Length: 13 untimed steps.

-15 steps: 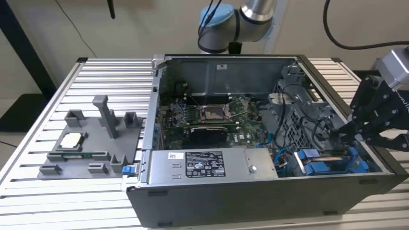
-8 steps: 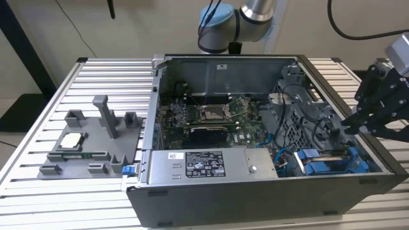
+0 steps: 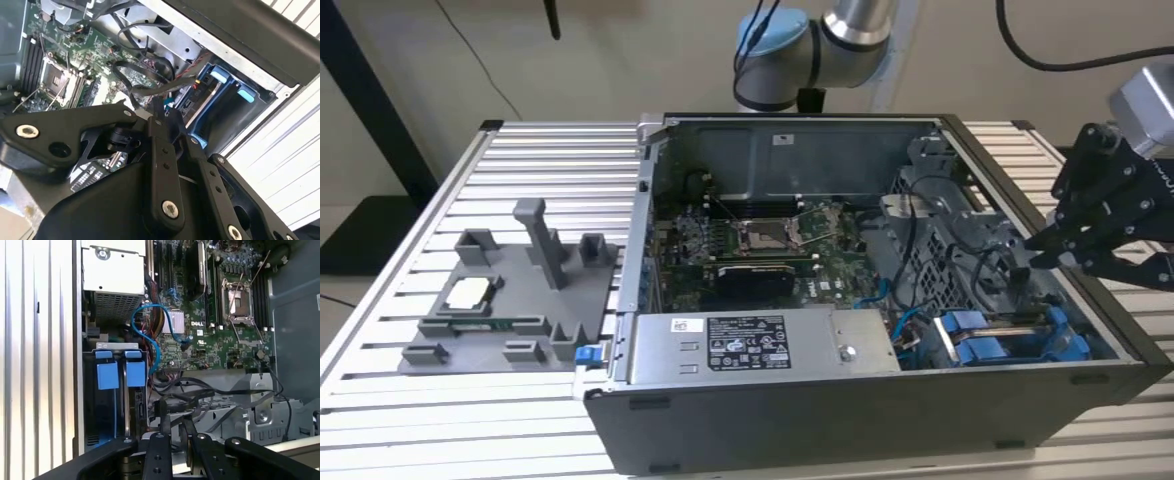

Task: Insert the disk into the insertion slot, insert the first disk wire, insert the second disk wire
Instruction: 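Insert the second disk wire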

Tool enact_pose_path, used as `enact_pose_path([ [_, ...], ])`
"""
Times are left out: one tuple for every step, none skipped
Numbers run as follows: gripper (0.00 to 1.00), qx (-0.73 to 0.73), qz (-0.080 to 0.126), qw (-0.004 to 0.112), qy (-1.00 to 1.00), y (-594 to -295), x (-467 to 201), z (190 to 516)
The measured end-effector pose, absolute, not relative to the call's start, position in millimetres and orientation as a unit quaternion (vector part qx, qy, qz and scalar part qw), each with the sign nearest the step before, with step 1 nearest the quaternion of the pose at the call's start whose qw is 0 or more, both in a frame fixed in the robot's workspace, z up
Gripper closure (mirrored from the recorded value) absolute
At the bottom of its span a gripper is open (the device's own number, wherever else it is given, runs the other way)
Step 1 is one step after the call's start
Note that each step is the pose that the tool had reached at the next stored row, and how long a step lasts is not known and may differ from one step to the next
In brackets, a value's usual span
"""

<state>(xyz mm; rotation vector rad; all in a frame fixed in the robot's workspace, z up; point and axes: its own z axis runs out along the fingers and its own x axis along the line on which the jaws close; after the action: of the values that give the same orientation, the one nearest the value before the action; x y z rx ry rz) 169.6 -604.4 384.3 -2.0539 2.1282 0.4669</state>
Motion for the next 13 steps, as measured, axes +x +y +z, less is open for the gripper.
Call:
enact_pose_path([
  [0.76,-0.684,0.154,0.075,0.709,-605.1,168.8,386.1],
  [0.76,-0.685,0.153,0.076,0.709,-606.1,167.7,387.9],
  [0.76,-0.685,0.151,0.078,0.708,-606.9,165.8,388.8],
  [0.76,-0.686,0.148,0.081,0.708,-607.1,163.6,388.8],
  [0.76,-0.687,0.143,0.083,0.708,-607.2,161.2,388.7],
  [0.76,-0.688,0.137,0.085,0.708,-607.2,159.3,388.8],
  [0.76,-0.689,0.130,0.086,0.708,-607.2,157.5,388.8],
  [0.76,-0.690,0.123,0.086,0.708,-607.2,155.7,388.8],
  [0.76,-0.691,0.117,0.085,0.708,-607.2,153.8,388.7],
  [0.76,-0.692,0.111,0.083,0.709,-607.2,151.8,388.7],
  [0.76,-0.692,0.105,0.081,0.709,-607.2,149.9,388.7],
  [0.76,-0.693,0.100,0.078,0.710,-607.2,147.4,388.6],
  [0.76,-0.693,0.096,0.076,0.710,-607.2,144.3,388.4],
])
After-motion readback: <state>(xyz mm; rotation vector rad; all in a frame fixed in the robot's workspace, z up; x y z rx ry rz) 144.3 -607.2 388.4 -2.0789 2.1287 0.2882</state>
